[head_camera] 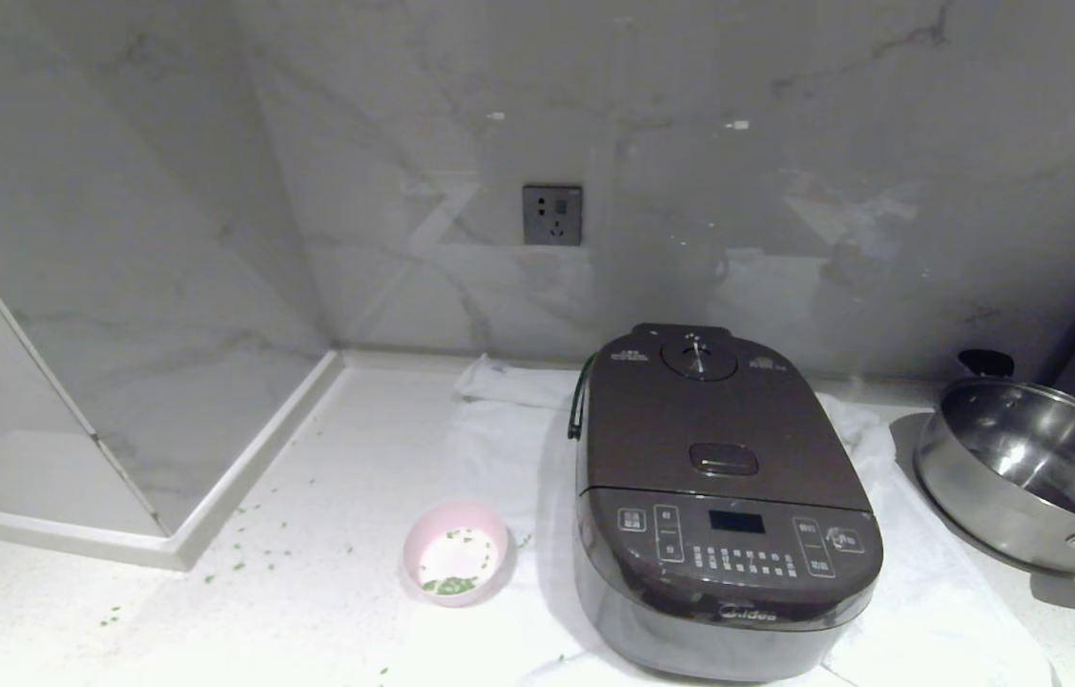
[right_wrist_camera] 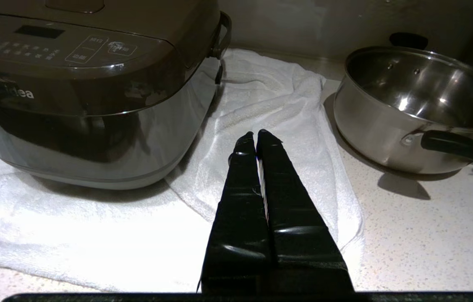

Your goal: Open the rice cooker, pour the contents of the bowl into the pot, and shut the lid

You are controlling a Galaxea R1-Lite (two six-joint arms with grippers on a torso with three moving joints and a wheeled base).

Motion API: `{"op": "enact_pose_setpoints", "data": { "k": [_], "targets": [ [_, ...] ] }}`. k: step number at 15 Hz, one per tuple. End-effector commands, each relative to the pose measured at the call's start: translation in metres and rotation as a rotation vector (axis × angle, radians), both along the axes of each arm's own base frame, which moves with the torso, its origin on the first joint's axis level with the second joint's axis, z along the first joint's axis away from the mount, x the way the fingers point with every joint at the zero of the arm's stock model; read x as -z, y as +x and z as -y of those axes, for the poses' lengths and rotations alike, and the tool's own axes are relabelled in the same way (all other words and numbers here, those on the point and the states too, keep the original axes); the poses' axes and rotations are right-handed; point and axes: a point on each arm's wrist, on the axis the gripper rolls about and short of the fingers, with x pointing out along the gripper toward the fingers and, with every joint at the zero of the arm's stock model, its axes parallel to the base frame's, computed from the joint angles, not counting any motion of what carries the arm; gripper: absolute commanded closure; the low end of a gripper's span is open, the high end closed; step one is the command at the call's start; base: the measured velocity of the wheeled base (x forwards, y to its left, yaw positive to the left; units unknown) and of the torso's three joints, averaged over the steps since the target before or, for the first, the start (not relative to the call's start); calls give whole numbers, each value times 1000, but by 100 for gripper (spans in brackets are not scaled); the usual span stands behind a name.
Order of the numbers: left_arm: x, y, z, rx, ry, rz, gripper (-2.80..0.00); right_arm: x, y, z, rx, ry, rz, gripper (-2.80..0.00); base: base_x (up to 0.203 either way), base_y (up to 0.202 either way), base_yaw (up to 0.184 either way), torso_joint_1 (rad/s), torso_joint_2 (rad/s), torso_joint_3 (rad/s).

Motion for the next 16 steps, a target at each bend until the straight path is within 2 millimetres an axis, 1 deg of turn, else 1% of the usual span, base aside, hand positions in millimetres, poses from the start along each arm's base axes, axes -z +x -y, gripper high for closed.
{"op": "enact_pose_setpoints", "data": {
  "k": [1, 3, 7, 9, 11, 16],
  "targets": [
    [5, 1, 0, 0, -6, -17, 0, 0, 0, 0, 12, 34, 0, 0, 0, 0, 0, 0, 0, 0],
    [4, 1, 0, 0, -4, -12, 0, 0, 0, 1, 21, 42, 0, 0, 0, 0, 0, 0, 0, 0],
    [2, 8, 0, 2, -6, -95, 0, 0, 0, 1, 21, 42, 0, 0, 0, 0, 0, 0, 0, 0],
    [3, 6, 0, 2, -7, -79, 0, 0, 0, 1, 21, 42, 0, 0, 0, 0, 0, 0, 0, 0],
    [4, 2, 0, 1, -7, -16, 0, 0, 0, 1, 21, 42, 0, 0, 0, 0, 0, 0, 0, 0],
    [4, 1, 0, 0, -7, -12, 0, 0, 0, 1, 23, 42, 0, 0, 0, 0, 0, 0, 0, 0]
  ]
}}
